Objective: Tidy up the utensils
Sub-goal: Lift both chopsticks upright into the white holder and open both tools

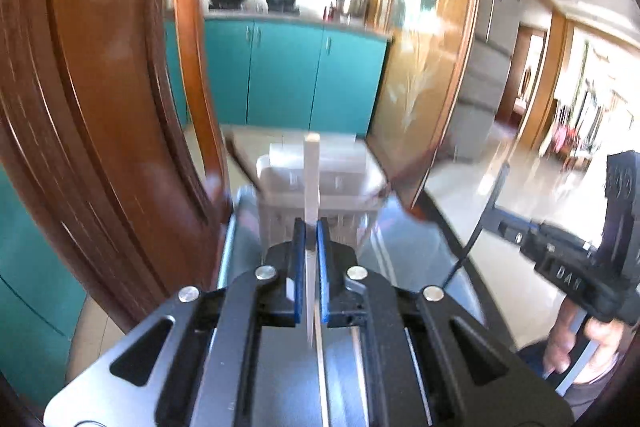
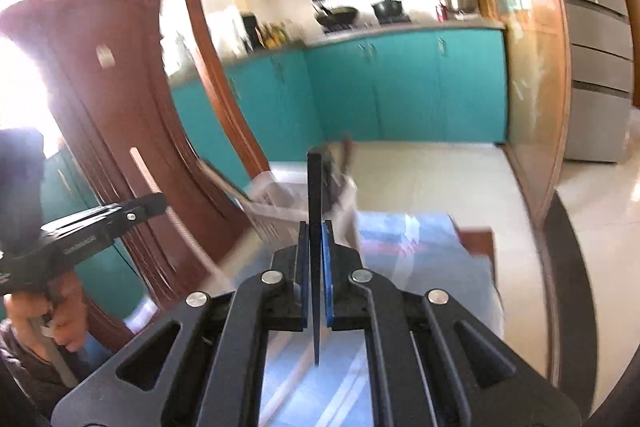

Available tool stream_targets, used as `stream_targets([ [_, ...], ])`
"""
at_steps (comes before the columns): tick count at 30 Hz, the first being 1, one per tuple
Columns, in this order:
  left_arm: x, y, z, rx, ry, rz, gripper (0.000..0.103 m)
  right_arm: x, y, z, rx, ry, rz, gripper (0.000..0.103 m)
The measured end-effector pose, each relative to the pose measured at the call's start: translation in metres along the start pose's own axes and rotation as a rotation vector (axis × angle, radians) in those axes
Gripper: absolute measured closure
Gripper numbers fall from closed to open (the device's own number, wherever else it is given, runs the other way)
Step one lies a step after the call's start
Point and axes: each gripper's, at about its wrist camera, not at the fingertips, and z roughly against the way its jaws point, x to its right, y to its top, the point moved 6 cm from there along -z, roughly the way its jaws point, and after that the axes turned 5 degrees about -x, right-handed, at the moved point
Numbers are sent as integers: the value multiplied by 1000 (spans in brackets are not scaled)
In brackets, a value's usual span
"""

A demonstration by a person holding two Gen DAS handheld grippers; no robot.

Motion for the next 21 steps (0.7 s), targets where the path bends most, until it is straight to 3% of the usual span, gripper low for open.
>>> stream_targets([
  [4,-7,53,20,91,-59,48,96,-10,55,12,111,86,-30,96],
  [6,-11,80,30,176,-40,72,96,-9,85,21,215,102,-60,96],
  [9,-16,105,30,315,35,118,96,-3,110,29,338,75,-87,96],
  [11,-22,105,17,373,52,135,96,0,114,23,361,4,-73,96],
  [15,-21,96,-22,292,119,109,96,-1,94,-11,303,-79,-5,97],
  [21,-22,81,-48,219,137,83,96,2,70,-43,207,-50,-15,96],
])
